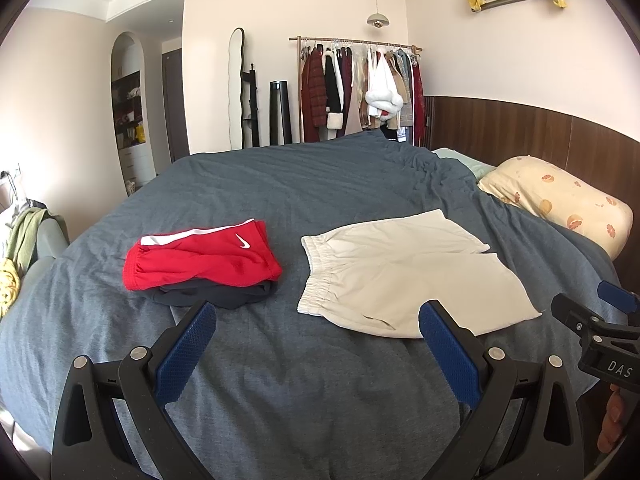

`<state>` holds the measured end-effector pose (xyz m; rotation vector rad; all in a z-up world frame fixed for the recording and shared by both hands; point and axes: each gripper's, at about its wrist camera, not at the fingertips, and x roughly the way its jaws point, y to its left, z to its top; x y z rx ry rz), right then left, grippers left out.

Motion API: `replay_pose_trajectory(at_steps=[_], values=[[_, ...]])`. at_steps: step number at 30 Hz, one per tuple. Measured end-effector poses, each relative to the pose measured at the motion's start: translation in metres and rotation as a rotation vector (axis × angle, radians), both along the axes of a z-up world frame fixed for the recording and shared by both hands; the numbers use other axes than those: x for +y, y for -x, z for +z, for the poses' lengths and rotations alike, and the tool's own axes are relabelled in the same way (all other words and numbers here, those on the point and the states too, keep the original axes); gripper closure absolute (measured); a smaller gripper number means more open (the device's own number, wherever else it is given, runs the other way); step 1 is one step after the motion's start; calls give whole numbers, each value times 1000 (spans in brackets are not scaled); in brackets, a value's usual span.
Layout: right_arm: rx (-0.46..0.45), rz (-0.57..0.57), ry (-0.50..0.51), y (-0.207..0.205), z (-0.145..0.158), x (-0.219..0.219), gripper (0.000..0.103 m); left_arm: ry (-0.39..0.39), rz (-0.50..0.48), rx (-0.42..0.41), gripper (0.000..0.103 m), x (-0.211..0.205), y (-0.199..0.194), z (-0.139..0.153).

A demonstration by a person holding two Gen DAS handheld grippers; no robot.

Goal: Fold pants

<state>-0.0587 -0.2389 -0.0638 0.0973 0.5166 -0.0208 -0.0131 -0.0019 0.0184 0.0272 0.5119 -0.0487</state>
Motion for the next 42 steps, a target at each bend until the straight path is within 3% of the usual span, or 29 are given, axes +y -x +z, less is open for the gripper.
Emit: replay_pose_trajectory(at_steps=[20,31,42], values=[[12,8,2,-4,-3,4,1,8,-3,14,0,0,-4,-2],[59,9,4,-18,-17,2,1,1,-4,67,0,1,-20,-22],[172,-25,44,-50,-50,-5,1,-81,-21,111,0,-3,-43,-57]])
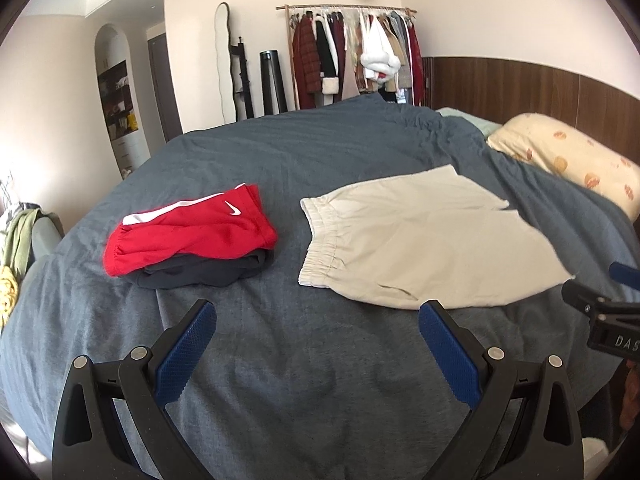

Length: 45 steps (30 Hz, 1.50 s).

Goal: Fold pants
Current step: 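Move both tools to the waistband of the beige shorts and close on it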

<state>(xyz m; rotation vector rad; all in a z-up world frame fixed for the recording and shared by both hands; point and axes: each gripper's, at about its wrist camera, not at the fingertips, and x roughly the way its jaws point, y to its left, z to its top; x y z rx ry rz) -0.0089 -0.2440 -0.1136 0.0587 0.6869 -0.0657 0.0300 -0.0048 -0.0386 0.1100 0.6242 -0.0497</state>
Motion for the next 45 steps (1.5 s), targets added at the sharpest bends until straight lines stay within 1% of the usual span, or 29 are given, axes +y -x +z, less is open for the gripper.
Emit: replay_pose_trajectory(at_steps=[2,4,7,10,13,17,18,25,28,31,34,38,39,41,45], values=[[18,-1,15,-5,-5,-1,1,-21,-11,-2,1,-2,-4,-6],[34,0,35,-10,-11,-1,1,-32,-26,0,5,-4,-9,-10],[65,10,56,-19,-18,-4,1,-61,-56,7,6,-8,-17,-17],[91,10,79,-27,-26,-8,1,-110,-88,4,8,-13,-24,-25],[99,8,157,-33,-33,-8,1,-150,-120,11,9,-17,-32,-33],[121,32,272,-40,-44,-5,2,-193,-169,42,14,-23,-45,-47],[127,40,287,-42,-45,-5,2,-202,-182,51,16,-25,-48,-50],[164,79,380,-59,-61,-2,6,-236,-254,89,16,-37,-68,-69],[169,89,421,-65,-68,-4,7,-282,-294,103,17,-43,-76,-79],[173,91,462,-71,-74,-4,9,-309,-329,137,19,-47,-84,-89],[194,95,482,-76,-81,-7,11,-322,-346,170,20,-49,-93,-97],[210,79,478,-79,-85,-12,15,-333,-356,203,20,-52,-103,-106],[213,77,477,-80,-86,-13,15,-341,-357,202,20,-54,-106,-108],[222,74,480,-82,-89,-14,19,-354,-356,194,20,-56,-111,-109],[216,58,478,-83,-89,-19,21,-373,-361,160,21,-60,-117,-108]])
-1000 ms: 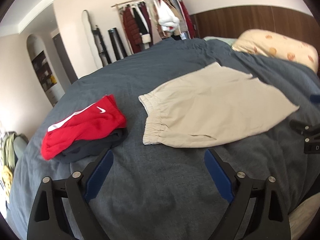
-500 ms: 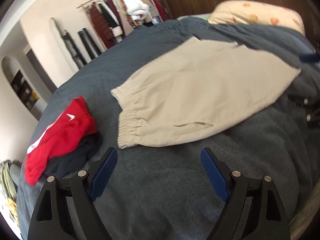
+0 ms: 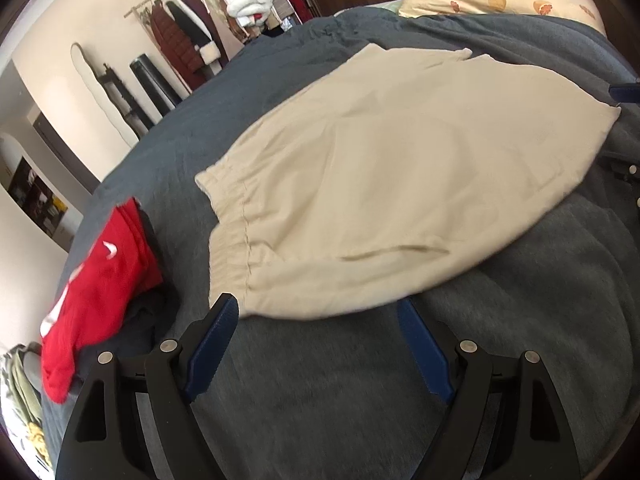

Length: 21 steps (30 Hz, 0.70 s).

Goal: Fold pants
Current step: 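Move both tools to the waistband of the beige shorts and close on it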

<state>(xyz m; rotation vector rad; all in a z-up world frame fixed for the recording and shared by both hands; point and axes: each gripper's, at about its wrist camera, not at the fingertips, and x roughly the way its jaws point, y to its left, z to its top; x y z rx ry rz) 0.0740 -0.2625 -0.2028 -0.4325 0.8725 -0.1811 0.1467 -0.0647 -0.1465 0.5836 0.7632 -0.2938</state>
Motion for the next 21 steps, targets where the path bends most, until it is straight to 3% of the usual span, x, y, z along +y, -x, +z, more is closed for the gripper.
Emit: replay_pose_trajectory(at_steps=[6,10,12,14,16,21], values=[[-35,-30,29,-1,3,-10,35,-3,-32,-29,42,-5,-3,1],[-30,-27,20,0,2,-15,53,-34,-81,-38,57,-11,1,0],[-32,-9,20,1,2,-14,63,-35,-97,-21,72,-12,2,-1],[-35,7,28,3,2,-11,80,-25,-102,-7,76,-13,2,-1],[-39,20,28,4,2,-10,88,-15,-97,-6,81,-12,1,-1],[-56,9,7,6,8,-12,93,13,-68,-5,91,-10,-1,1]])
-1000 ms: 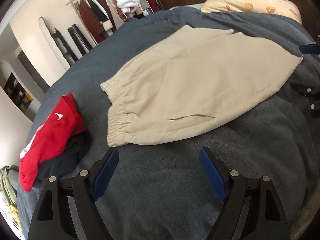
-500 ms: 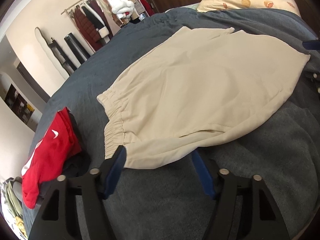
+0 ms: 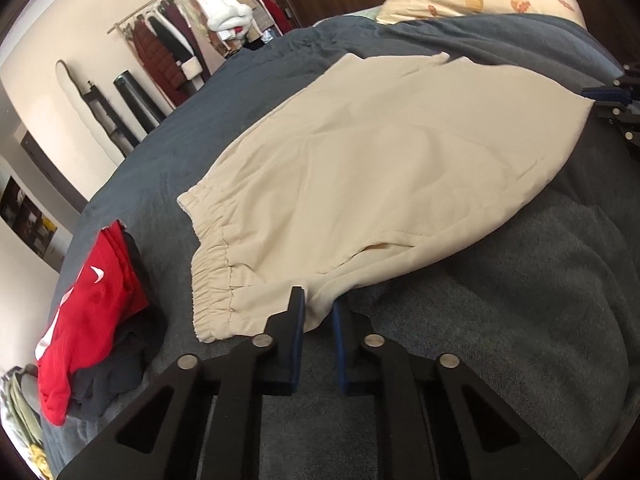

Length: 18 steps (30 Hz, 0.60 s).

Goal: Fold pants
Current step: 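Move both tools to the waistband of the beige shorts and close on it, then lift the waistband with both grippers and fold it over onto the leg hems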

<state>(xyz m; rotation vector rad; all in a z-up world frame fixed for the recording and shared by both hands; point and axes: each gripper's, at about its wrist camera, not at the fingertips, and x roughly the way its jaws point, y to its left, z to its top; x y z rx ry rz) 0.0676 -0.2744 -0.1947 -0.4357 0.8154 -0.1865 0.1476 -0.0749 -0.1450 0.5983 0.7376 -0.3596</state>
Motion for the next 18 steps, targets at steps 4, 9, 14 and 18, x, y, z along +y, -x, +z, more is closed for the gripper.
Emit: replay_pose_trajectory(at_steps=[4,9,14,18], values=[[-29,-4,-3,0,10,-2,96,15,20,-17,96,1,0,7],[-83,-11,-13,1,30,-7,99,41,41,-49,97,1,-3,20],[-144,2,-39,-3,51,-11,101,64,63,-81,98,3,-7,37],[-175,6,-75,-9,65,-16,102,74,78,-108,98,2,-13,50]])
